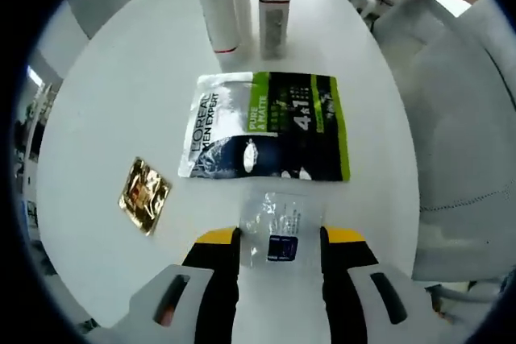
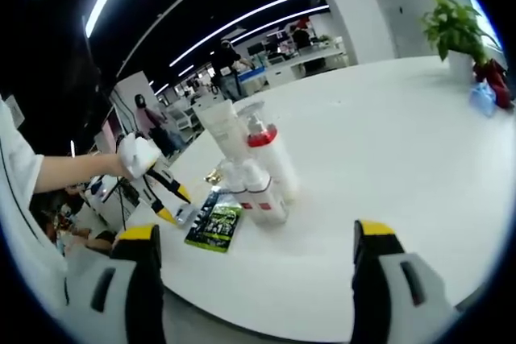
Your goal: Arrange the skincare products in the storage area until every visible bottle or jar stands upright without overlapping.
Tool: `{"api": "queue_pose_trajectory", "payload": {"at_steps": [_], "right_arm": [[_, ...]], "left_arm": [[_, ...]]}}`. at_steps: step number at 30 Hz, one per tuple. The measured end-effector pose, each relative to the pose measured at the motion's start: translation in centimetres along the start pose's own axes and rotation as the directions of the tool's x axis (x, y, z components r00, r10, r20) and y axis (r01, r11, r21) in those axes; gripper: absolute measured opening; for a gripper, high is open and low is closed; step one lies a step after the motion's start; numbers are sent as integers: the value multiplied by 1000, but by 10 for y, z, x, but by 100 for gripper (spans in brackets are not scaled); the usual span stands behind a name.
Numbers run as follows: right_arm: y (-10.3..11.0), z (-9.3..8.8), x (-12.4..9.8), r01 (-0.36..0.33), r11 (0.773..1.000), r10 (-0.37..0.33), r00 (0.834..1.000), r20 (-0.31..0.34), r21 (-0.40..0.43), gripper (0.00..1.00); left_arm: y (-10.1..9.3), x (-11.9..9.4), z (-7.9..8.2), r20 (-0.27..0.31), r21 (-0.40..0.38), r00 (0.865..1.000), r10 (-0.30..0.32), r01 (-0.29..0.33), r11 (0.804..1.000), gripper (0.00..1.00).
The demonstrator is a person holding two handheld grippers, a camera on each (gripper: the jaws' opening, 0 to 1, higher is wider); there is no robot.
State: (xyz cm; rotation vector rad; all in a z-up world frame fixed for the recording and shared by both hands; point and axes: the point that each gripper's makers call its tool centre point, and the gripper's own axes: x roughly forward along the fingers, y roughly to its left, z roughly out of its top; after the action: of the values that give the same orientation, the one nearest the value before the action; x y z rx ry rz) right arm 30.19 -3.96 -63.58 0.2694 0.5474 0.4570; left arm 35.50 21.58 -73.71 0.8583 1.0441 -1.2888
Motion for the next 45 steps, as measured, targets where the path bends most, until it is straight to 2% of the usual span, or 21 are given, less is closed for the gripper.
{"api": "queue_pose_trajectory", "payload": {"at_steps": [4,19,36,45], "right_arm": [[2,1,0,-5,1000,5,1000,0,-4,100],[3,1,0,-12,1000,12,1000,-7,-13,100],[7,1,2,-20,1000,20,1000,-15,-16,100],[7,3,0,-20,1000,20,1000,-9,-22,100]], "left_arm": [[-8,1,-1,18,-42,1000,0,0,999,37],[-13,6,-8,21,-72,999,35,-34,997,37],[-16,9,-7,40,-74,997,60,-57,996,38],[-16,8,-6,42,-74,997,66,-62,995,42]]}}
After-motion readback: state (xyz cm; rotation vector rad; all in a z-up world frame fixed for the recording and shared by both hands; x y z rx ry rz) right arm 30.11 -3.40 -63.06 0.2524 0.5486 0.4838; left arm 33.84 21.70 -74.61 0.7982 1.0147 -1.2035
